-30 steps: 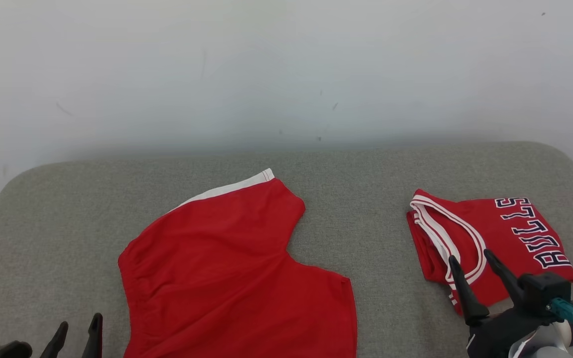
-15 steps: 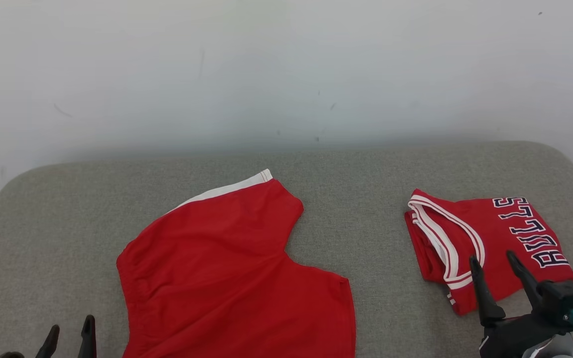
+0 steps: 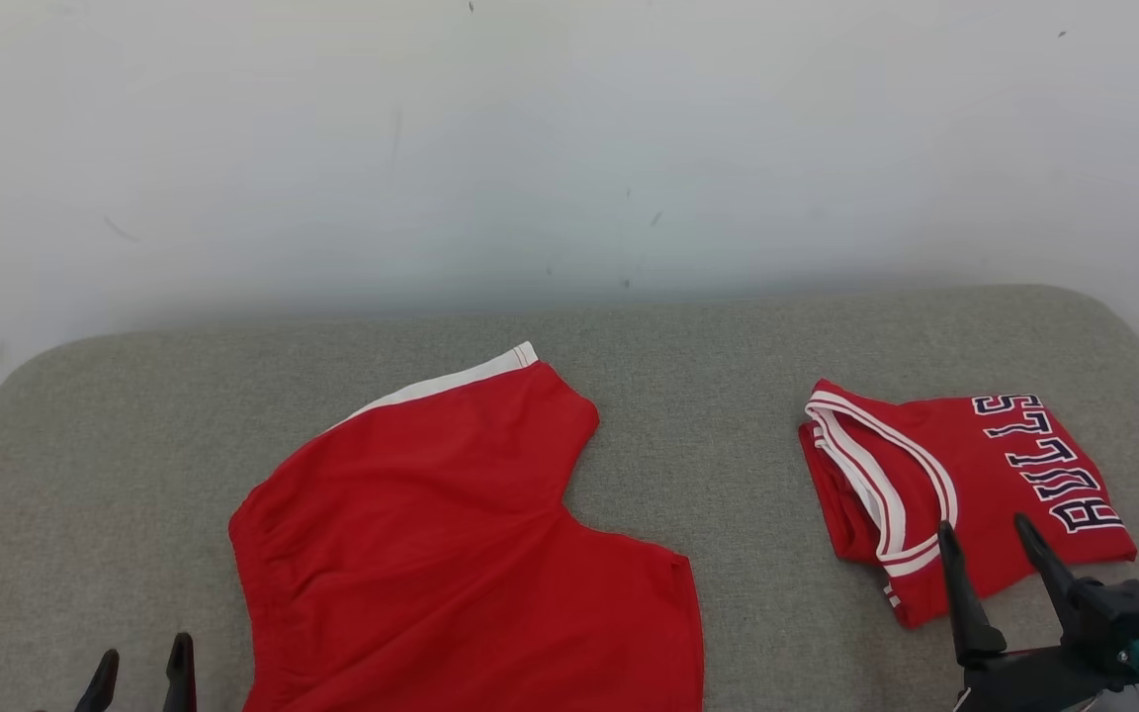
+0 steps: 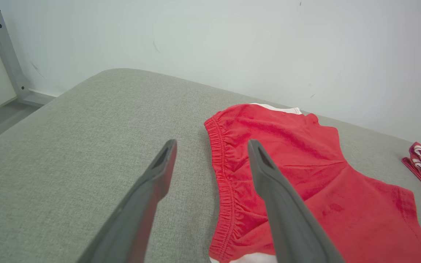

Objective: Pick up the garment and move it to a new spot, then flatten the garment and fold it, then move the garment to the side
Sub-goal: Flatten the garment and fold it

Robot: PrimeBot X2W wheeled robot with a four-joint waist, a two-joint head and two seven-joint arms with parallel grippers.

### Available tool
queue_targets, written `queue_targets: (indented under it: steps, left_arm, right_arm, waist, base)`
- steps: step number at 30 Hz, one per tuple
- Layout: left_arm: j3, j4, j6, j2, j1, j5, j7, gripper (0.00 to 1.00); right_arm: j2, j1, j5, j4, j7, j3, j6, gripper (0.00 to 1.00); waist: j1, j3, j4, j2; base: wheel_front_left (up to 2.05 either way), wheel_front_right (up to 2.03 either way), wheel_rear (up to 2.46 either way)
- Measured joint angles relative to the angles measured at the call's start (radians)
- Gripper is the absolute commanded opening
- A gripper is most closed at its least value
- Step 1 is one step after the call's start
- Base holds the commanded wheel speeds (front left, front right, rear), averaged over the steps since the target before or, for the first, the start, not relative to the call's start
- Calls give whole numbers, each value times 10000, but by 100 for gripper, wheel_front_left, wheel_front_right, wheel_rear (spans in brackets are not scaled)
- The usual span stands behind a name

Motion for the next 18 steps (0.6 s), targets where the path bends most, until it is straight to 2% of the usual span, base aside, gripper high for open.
queue_targets:
  steps: [8,18]
  left_arm:
    - [-56,96,0,0,0,1183,0,100]
    - [94,100,0,-211,0,1538,0,100]
  right_arm:
    - [130,98,-430,79,2,6,0,100]
    - [253,245,-713,69,2,-58,0,100]
  waist:
    - [0,60,-24,0]
    - [0,132,13,0]
  base:
    - [0,0,0]
    - [0,0,0]
